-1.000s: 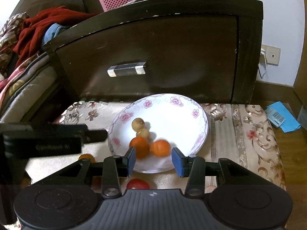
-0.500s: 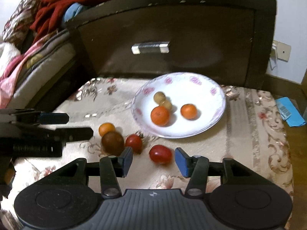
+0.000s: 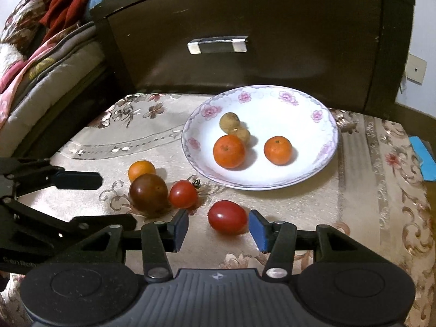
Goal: Organize fruits
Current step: 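Grasp the dark brown tomato with the left gripper while the right gripper grasps a red tomato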
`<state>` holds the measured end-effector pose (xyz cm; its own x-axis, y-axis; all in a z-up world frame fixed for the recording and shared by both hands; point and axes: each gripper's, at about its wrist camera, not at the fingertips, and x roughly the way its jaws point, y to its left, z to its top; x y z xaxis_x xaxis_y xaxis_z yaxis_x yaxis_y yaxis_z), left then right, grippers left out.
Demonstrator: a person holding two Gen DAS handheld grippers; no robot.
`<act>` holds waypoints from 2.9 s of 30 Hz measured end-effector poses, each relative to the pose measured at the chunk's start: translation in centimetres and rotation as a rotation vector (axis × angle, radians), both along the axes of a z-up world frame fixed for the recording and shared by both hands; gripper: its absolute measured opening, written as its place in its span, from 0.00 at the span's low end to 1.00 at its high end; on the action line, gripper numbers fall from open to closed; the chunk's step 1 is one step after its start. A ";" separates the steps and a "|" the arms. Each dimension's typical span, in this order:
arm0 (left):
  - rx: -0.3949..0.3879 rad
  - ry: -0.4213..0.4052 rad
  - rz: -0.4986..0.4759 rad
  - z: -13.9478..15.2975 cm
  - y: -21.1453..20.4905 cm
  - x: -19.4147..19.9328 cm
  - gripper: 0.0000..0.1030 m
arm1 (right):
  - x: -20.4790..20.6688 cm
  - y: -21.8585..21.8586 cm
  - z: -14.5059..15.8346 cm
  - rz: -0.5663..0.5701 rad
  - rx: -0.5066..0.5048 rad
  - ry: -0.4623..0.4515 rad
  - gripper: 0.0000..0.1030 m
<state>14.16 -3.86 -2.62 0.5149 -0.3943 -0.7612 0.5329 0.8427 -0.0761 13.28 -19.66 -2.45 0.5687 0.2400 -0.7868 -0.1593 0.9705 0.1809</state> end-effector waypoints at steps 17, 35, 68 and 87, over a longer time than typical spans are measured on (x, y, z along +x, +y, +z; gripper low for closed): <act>-0.004 -0.031 -0.061 -1.5 -1.0 1.0 0.60 | 0.0 -1.0 -0.7 0.010 0.014 0.036 0.24; 0.005 -0.060 -0.062 -1.6 -1.1 1.5 0.47 | 0.3 -0.6 -0.5 0.012 0.003 0.006 0.34; 0.027 -0.013 -0.113 -2.0 -1.1 2.0 0.45 | -0.1 -1.0 -0.1 0.021 0.045 0.037 0.28; -0.036 -0.004 -0.127 -0.5 -1.5 1.6 0.45 | -0.5 -1.0 1.7 0.029 0.073 0.011 0.20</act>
<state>15.74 -5.41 -3.07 0.4617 -0.4836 -0.7437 0.6358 0.7650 -0.1027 12.76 -20.67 -0.78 0.5524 0.3131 -0.7726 -0.1847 0.9497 0.2528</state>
